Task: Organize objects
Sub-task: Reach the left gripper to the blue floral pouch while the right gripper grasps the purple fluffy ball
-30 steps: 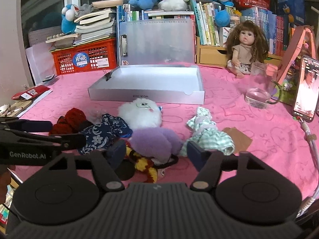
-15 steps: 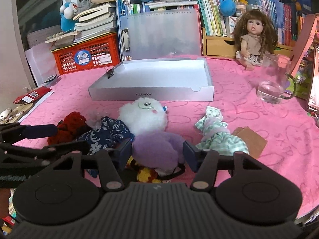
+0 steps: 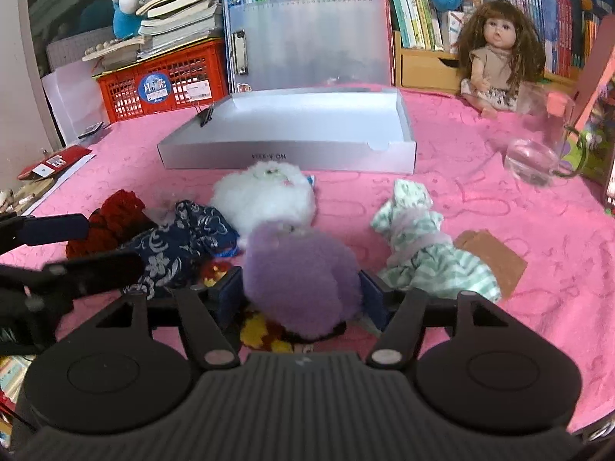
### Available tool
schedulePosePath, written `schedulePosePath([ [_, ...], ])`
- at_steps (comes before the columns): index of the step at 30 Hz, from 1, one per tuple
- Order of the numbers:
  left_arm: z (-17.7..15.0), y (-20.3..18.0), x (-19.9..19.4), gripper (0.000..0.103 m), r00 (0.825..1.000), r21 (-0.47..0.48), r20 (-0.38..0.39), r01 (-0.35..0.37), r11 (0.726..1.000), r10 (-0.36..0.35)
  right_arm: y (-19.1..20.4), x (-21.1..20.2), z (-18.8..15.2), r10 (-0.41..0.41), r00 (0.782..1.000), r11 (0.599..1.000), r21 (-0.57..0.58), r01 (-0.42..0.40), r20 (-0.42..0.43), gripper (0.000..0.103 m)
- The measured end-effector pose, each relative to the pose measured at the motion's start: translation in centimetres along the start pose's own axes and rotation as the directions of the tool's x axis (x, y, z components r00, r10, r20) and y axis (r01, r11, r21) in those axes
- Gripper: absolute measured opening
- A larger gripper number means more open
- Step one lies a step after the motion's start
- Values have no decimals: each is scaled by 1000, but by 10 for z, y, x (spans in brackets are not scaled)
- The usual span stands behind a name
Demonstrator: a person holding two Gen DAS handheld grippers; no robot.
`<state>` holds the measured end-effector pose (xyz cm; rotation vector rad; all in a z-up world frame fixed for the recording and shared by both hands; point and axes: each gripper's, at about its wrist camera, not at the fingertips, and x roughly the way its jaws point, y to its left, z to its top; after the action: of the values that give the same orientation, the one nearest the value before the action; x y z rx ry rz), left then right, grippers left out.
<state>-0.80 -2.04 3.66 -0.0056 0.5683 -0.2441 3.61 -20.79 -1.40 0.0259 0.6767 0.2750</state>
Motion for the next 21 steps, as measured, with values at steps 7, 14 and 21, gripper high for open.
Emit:
schedulePosePath([
  [7, 0, -1, -1, 81, 1000, -2, 9, 3, 1000, -3, -6, -14, 2, 40, 996, 998, 53, -44, 76, 59],
  [14, 0, -8, 0, 72, 999, 20, 24, 22, 1000, -22, -6, -31, 12, 26, 987, 997, 62, -36, 157, 59],
  [21, 4, -14, 16, 60, 999, 50, 12, 32, 998, -32, -10, -45, 17, -30, 976, 998, 57, 18, 217, 59],
])
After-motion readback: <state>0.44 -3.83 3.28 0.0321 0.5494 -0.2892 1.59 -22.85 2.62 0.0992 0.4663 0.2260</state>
